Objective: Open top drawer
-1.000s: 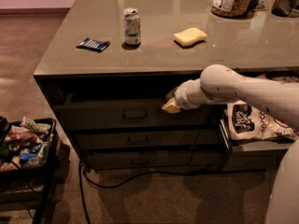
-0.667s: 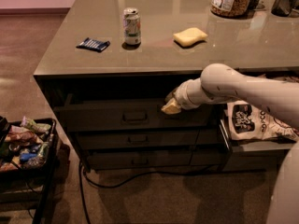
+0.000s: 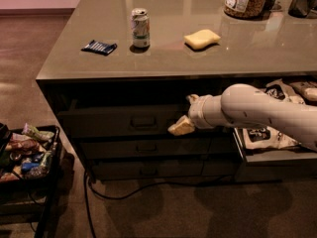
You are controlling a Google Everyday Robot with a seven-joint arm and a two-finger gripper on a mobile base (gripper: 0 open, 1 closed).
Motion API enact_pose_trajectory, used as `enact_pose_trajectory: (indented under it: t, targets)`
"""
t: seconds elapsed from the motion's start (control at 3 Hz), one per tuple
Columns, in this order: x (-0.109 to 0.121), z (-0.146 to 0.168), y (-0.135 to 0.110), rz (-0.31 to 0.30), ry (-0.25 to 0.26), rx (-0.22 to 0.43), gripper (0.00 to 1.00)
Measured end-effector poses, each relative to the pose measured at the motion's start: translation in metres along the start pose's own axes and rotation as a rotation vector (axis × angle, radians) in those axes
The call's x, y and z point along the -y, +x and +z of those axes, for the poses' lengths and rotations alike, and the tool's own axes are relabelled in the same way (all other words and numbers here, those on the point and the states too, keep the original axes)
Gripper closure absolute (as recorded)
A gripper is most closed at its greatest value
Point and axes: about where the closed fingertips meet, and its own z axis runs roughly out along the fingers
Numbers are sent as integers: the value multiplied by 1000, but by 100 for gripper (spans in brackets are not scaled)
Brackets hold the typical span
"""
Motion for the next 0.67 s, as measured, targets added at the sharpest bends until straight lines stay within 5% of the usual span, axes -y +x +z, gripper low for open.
enact_pose_trajectory:
  t: [0.33, 0.67]
  targets:
    - [-1, 1, 0, 0, -2, -1, 0]
    - [-1, 1, 0, 0, -2, -1, 0]
